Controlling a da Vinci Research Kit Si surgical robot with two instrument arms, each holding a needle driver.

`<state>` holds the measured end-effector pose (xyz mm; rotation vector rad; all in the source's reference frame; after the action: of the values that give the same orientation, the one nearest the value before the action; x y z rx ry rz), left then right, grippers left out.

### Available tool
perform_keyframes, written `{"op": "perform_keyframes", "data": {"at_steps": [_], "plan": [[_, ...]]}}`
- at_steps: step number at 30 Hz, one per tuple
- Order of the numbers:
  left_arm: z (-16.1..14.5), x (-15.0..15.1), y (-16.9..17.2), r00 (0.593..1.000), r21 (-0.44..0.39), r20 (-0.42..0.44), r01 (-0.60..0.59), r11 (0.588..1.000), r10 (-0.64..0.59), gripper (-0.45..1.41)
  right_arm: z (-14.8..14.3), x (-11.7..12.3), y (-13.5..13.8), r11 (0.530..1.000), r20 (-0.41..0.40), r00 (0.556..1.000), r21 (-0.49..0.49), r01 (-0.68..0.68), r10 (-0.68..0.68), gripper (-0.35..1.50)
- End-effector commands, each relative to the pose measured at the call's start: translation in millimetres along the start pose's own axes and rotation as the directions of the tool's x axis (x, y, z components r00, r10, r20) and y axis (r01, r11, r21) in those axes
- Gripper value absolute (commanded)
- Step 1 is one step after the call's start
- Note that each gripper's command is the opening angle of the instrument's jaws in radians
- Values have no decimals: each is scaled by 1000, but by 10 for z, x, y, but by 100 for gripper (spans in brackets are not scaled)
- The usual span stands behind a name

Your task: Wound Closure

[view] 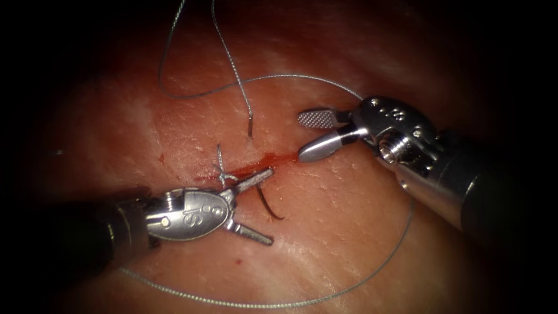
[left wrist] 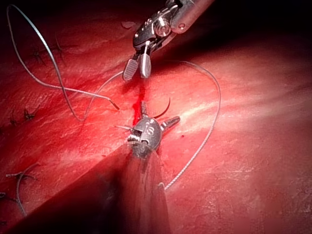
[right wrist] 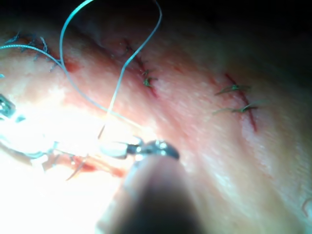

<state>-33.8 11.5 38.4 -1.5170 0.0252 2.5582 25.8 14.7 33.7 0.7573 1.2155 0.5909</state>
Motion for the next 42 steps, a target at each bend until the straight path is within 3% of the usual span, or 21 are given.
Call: {"op": "perform_keyframes", "data": {"at_steps": [1,5,7,9,10,14,17,21,25,29,31,38,42], "plan": [[10,-5,0,1000,0,-3,-1,1000,1,64,7,0,6,1000,0,1000,1,-3,3,123],[17,-10,0,1000,5,0,-3,1000,3,52,9,-7,4,1000,0,1000,-1,-3,3,121],[18,-11,-1,1000,6,0,-9,1000,9,24,10,-10,3,1000,0,1000,-2,-6,6,121],[17,-12,-2,999,4,5,38,999,-38,-30,11,-13,3,1000,0,1000,-6,-4,4,121],[17,-12,-2,999,3,8,50,999,-50,-45,11,-15,2,1000,0,1000,-9,-2,2,121],[13,-8,-1,981,-1,20,193,981,-193,-45,8,-18,2,1000,-10,1000,-20,-6,6,121],[5,0,1,942,-25,20,335,942,-334,-45,2,-21,0,1000,-19,1000,-27,-9,9,121],[-7,17,6,837,-186,-84,521,833,-541,-45,-4,-30,-3,999,-17,1000,-25,-21,20,121],[-18,40,16,751,-267,-151,595,758,-643,-45,-6,-36,-4,999,-17,999,-25,-28,28,121],[-26,65,25,709,-336,-195,601,725,-678,-45,-5,-38,-5,999,-17,1000,-26,-26,26,121],[-33,84,29,704,-368,-212,585,723,-677,-45,-3,-40,-5,999,-17,1000,-27,-24,24,121],[-56,121,18,823,-324,-323,368,872,-467,-45,2,-57,-15,999,-14,999,-16,-39,39,120],[-72,141,-6,858,-264,-360,283,922,-366,-45,2,-61,-22,999,-21,999,-7,-42,42,120]]}}
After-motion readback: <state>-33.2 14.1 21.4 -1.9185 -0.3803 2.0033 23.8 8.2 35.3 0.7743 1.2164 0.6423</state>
